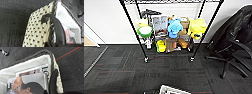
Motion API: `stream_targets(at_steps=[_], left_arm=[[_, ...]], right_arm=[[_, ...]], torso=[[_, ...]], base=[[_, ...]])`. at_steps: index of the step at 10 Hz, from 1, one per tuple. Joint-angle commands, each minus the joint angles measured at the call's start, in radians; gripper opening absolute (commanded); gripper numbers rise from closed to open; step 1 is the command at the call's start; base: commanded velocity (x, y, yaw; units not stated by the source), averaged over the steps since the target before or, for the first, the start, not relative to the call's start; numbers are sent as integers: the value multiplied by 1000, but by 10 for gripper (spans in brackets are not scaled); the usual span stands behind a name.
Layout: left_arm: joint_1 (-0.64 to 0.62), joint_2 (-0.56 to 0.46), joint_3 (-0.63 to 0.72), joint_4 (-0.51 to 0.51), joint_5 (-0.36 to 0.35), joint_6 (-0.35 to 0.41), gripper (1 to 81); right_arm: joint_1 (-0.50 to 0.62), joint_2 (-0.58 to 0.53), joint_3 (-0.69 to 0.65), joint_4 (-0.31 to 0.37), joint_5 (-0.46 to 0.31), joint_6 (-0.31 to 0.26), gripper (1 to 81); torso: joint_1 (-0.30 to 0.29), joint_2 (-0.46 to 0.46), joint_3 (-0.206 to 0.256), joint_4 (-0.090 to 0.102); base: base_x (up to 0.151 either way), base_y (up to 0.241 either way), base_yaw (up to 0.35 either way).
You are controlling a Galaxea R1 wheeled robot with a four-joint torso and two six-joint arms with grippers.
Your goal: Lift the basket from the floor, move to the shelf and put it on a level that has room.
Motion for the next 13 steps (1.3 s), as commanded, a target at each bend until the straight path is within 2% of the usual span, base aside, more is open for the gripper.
stream_targets(at_steps=[1, 5, 8, 9, 11, 12, 13], left_arm=[[-95, -12, 43, -42, 50, -8, 10], [-90, -34, 57, -63, 44, -10, 10], [-72, -49, 59, -110, -34, -10, 10], [-67, -49, 57, -117, -47, -10, 10], [-60, -57, 57, -118, -57, -10, 10], [-41, -63, 57, -120, -95, -10, 10], [-20, -81, 72, -123, -171, -11, 10]], right_arm=[[76, -15, 21, -9, -11, -1, 10], [130, -5, 45, -45, -31, 0, 10], [165, 6, 41, -83, -79, 0, 10], [193, 9, 45, -110, -123, 0, 10], [239, 24, 50, -147, -218, 0, 10], [248, 31, 48, -154, -247, -3, 10], [245, 34, 45, -154, -250, -2, 10]], torso=[[-63, 98, 95, 0], [-146, 225, 221, 0], [-213, 327, 322, 0], [-235, 360, 285, 0], [-273, 416, 305, 0], [-290, 442, 313, 0], [-309, 473, 318, 0]], base=[[0, 0, 0], [0, 0, 0], [0, 0, 0], [0, 0, 0], [0, 0, 0], [0, 0, 0], [0, 0, 0]])
